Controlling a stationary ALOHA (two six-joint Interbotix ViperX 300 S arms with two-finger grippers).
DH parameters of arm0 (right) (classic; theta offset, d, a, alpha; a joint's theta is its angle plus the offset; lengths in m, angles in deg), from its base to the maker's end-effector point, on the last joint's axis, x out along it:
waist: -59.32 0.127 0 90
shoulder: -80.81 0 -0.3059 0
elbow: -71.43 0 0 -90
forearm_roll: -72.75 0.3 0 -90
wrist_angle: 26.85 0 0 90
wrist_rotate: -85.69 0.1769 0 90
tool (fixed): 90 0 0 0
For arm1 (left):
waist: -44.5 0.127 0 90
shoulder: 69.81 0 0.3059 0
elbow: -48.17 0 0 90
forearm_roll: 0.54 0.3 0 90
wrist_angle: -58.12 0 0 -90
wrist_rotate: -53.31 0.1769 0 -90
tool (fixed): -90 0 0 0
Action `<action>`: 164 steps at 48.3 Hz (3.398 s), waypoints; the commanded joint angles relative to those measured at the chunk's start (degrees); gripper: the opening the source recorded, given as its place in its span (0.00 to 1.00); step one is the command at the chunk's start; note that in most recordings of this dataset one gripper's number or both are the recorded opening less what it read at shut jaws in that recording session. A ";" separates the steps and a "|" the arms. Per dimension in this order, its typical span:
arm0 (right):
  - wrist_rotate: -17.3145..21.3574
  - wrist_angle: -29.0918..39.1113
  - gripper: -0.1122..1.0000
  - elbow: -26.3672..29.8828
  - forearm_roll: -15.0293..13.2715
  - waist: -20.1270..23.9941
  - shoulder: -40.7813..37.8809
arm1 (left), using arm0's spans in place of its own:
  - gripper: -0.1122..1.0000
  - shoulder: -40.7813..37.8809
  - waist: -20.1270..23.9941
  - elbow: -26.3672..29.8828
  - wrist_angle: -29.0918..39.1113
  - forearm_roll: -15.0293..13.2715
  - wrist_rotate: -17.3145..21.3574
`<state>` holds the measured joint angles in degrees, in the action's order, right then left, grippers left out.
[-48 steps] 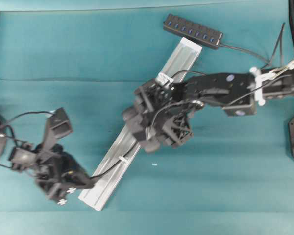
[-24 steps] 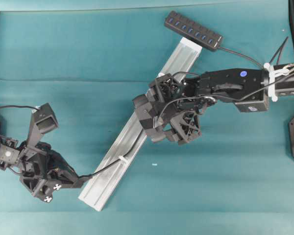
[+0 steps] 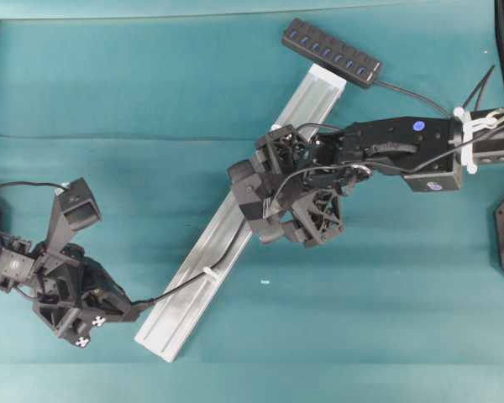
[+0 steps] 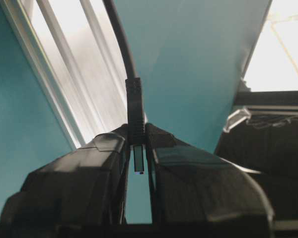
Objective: Pass the USB cable through three rings with both arms.
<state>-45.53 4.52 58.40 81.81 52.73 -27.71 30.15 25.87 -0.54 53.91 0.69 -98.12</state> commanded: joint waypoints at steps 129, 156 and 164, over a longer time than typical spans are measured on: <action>33.57 -10.81 0.90 -29.53 1.23 2.20 60.64 | 0.94 39.02 17.58 3.78 13.10 0.26 52.29; 33.57 -10.72 0.90 -31.29 1.23 2.20 62.14 | 0.94 40.96 17.58 4.04 13.18 0.09 53.53; 33.66 -10.63 0.90 -31.29 1.23 2.20 62.23 | 0.94 40.96 17.67 4.04 13.18 0.09 53.53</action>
<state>-12.48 -5.85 26.85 83.13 54.84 34.69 71.37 43.36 2.44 67.35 0.69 -44.69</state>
